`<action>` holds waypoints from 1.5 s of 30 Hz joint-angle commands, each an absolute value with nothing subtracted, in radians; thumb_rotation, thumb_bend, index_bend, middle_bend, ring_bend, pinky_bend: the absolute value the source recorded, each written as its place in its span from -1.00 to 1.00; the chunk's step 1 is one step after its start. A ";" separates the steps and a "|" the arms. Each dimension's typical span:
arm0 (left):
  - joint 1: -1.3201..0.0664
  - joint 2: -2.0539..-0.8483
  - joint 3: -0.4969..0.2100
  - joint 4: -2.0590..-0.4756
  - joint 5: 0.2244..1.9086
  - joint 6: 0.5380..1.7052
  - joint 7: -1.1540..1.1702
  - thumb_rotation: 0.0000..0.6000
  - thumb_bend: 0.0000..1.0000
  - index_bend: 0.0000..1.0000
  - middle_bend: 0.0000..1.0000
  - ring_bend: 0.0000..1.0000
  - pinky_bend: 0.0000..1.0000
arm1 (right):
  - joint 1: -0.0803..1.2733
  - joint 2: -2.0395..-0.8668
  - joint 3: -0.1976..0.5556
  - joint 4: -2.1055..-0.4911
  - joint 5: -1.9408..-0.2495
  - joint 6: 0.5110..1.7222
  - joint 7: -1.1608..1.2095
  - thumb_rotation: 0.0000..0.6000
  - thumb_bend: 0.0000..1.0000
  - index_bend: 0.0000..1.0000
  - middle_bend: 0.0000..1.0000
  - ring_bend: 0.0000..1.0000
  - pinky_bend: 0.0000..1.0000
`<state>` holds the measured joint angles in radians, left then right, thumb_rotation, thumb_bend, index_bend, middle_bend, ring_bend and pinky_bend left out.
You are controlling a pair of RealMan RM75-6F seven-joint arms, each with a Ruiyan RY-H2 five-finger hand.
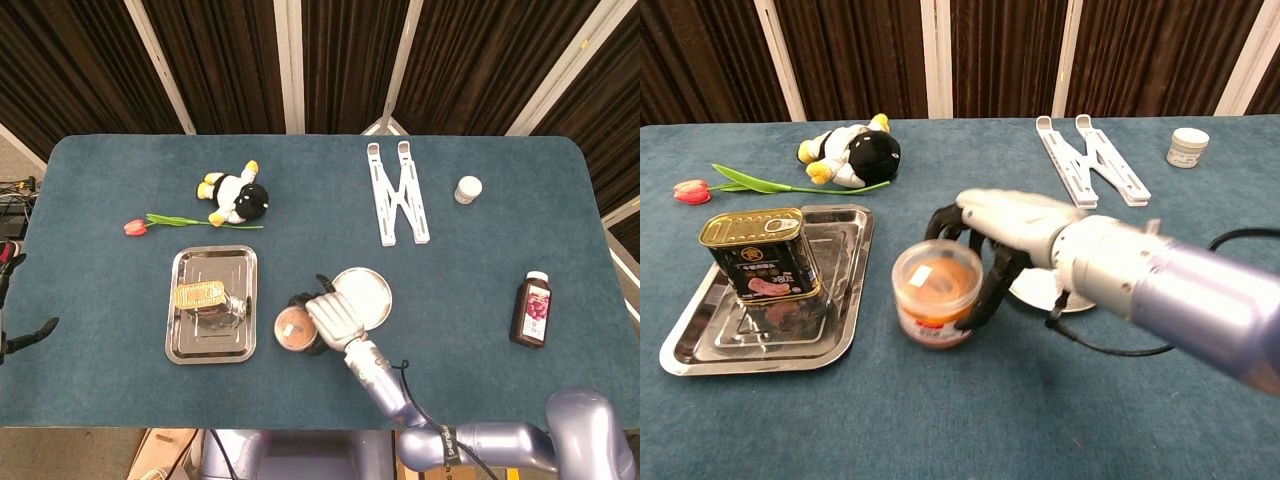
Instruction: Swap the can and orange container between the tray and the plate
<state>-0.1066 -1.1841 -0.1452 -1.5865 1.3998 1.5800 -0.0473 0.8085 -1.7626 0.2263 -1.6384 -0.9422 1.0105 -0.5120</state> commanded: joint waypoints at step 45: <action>-0.106 -1.159 -0.120 -1.621 1.419 1.525 0.002 1.00 -0.77 -0.69 -1.00 -1.00 -0.81 | 0.407 -1.195 -0.005 -1.696 -1.210 1.405 -0.347 1.00 -0.85 -1.00 -1.00 -1.00 -1.00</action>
<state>-0.1064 -1.1598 -0.1227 -1.6185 1.4176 1.5273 -0.0027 0.5074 -1.2493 0.0716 -1.7175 -1.1087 1.3059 -0.3927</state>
